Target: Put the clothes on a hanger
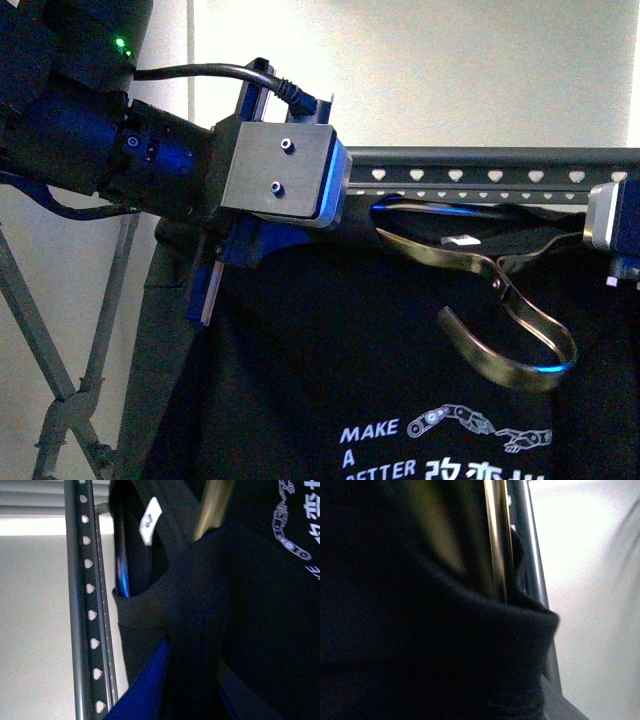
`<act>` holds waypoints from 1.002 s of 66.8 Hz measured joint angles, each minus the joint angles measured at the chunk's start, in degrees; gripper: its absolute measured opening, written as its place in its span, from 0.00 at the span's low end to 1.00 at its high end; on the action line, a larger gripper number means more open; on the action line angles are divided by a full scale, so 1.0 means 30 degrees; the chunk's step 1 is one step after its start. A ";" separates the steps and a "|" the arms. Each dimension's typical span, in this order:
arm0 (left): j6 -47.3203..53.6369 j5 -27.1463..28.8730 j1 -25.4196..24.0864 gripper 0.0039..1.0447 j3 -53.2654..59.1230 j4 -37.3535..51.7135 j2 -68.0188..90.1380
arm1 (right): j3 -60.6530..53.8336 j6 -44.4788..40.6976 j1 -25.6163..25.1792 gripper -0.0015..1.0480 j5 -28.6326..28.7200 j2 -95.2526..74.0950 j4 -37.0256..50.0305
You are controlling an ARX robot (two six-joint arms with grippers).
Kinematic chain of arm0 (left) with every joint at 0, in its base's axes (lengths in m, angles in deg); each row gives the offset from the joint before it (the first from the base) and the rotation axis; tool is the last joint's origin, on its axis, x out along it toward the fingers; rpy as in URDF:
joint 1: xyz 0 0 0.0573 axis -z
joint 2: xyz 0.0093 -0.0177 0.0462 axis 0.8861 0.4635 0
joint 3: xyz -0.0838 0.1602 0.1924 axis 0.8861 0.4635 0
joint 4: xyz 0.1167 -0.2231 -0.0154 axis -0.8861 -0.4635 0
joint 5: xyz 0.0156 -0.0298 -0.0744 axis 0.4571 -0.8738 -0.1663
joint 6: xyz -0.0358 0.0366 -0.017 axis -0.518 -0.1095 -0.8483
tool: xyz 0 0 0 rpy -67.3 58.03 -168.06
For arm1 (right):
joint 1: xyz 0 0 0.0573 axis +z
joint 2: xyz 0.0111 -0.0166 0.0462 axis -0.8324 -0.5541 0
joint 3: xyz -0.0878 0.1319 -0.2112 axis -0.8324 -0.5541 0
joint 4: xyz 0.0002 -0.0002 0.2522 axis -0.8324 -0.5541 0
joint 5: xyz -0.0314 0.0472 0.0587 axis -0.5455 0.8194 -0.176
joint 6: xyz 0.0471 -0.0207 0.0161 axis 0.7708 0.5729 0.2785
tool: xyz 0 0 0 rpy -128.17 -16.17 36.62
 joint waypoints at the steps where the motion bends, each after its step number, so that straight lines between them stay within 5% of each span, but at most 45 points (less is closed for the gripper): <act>1: 0.0007 -0.0007 0.0007 0.23 0.0000 0.0000 0.0000 | -0.0066 0.0044 -0.0007 0.05 0.0022 0.0007 0.0000; 18: 0.0015 -0.0153 0.0007 0.58 0.0000 0.0007 0.0000 | -0.1304 0.1734 -0.0452 0.05 0.0765 0.0969 -0.1967; 29: -0.0146 -0.0168 0.0007 0.87 0.0000 0.0051 -0.0007 | -0.2368 0.1304 -0.1202 0.05 0.1792 0.2426 -0.5690; 32: -0.4226 0.0408 0.0007 0.96 0.0678 0.2645 -0.0036 | -0.2448 0.0962 -0.1472 0.05 0.1756 0.2841 -0.7847; 36: -1.2837 0.0546 -0.0117 0.94 0.1137 0.5603 -0.0029 | -0.2397 0.1217 -0.1814 0.05 0.1821 0.3264 -1.1220; 50: -3.0600 -0.1734 -0.0801 0.94 0.1814 0.8787 -0.0743 | -0.1545 0.3927 -0.2280 0.03 0.3126 0.3512 -1.7223; 67: -3.9393 -0.4750 -0.1829 0.94 0.2222 1.2706 -0.1559 | -0.1078 0.4874 -0.2783 0.03 0.3220 0.3461 -2.2250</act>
